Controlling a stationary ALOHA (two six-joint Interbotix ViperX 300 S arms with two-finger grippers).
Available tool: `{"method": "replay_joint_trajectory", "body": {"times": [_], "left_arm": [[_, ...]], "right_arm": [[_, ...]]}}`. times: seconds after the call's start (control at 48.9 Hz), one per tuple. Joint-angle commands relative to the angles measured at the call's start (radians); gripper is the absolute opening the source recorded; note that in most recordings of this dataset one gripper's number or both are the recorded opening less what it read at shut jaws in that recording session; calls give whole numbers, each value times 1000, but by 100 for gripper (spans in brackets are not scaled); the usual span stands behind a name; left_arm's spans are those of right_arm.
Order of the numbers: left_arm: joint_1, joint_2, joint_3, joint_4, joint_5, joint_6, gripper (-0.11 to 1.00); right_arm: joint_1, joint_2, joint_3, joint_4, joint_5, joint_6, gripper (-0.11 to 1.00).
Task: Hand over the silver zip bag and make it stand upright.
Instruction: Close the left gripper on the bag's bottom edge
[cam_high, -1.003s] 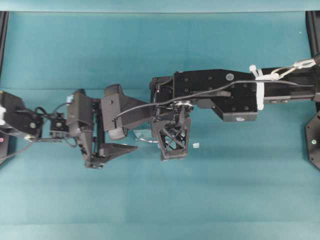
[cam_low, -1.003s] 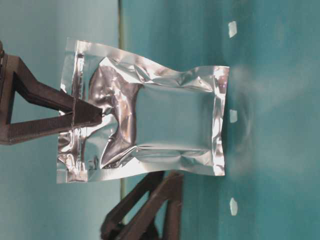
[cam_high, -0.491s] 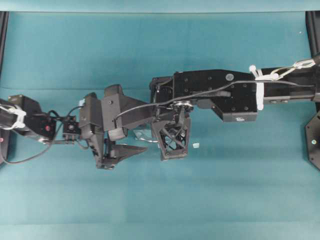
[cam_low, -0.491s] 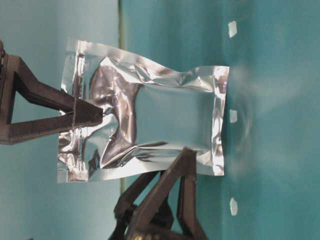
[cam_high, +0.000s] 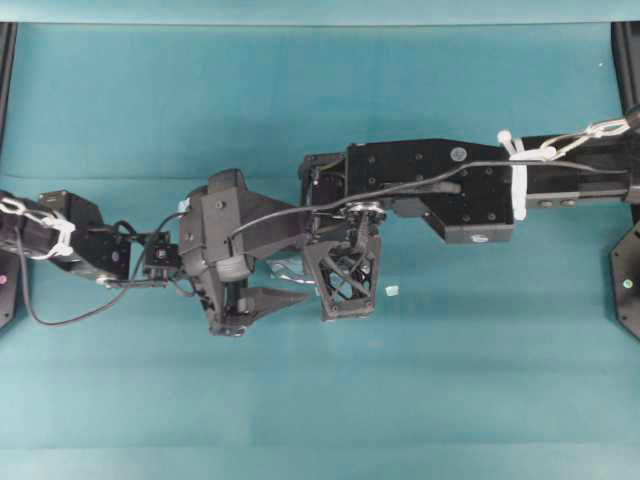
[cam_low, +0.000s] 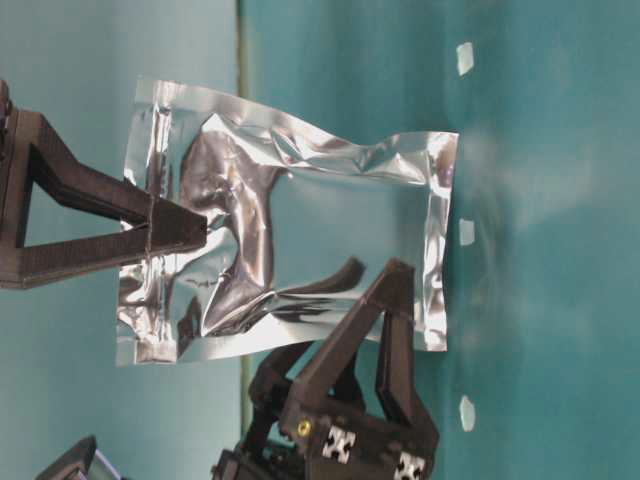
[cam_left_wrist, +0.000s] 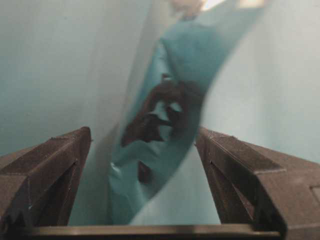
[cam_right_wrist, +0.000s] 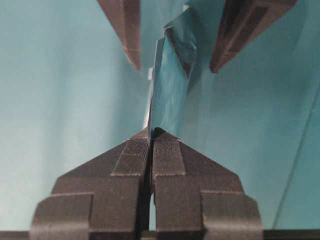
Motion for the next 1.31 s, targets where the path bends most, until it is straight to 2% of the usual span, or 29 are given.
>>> {"method": "replay_joint_trajectory", "body": {"times": [0.0,0.205,0.512,0.634,0.921,1.289], "left_arm": [[3,3,-31,2,-2,-2,91],[5,29,-77,2,20,-2,91],[6,52,-80,3,41,-2,91],[6,52,-86,3,43,-2,85],[0,57,-114,3,41,0,63],[0,57,-112,3,46,0,59]], "right_arm": [[2,-11,-6,-3,-3,0,1],[2,-9,-5,-3,-6,9,1],[8,-11,-2,-3,-6,12,1],[9,-9,0,-3,-6,14,1],[11,-11,0,-3,-6,14,1],[12,-9,6,-3,-6,14,1]]}}
